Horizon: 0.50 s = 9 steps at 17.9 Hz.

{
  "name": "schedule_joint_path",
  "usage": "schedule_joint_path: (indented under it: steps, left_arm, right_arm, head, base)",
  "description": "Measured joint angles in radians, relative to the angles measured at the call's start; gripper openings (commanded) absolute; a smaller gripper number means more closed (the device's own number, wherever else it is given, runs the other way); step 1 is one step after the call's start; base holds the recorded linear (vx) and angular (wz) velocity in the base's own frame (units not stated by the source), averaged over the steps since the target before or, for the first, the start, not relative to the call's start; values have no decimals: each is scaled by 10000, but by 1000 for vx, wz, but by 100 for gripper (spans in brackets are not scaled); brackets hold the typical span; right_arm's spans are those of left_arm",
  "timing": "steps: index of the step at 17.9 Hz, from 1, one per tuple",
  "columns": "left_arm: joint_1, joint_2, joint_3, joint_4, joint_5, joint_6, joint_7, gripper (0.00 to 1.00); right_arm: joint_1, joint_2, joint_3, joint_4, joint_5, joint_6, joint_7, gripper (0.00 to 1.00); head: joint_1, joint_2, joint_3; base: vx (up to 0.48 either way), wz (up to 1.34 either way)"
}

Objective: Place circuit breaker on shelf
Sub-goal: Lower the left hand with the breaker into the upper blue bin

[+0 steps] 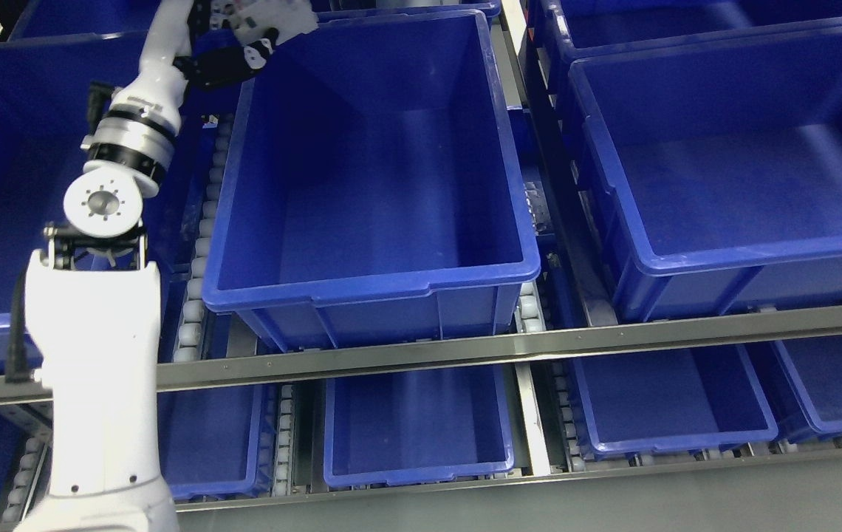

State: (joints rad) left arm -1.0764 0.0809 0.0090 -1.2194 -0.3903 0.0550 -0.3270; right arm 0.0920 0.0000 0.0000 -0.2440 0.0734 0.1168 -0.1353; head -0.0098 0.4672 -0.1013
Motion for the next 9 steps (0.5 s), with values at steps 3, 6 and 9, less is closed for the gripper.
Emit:
schedule_joint_path:
  steps: [3,6,9]
  left_arm:
    - [-534,83,-501,1256,-444,-10,-124,9]
    - [-928,99,-1042,2548,-762,-116,-152,10]
    - [-1389,29,-1589,3987,-1028,-372,-152,11]
  right_arm:
    - [0,0,0,0,0,0,-6,100]
    - [1,0,0,0,0,0,-6,100]
    - [1,0,0,0,0,0,-7,100]
  head:
    - [0,0,0]
    - [0,0,0]
    - [0,0,0]
  base:
    - [68,-46]
    - [55,-59]
    - [68,-75]
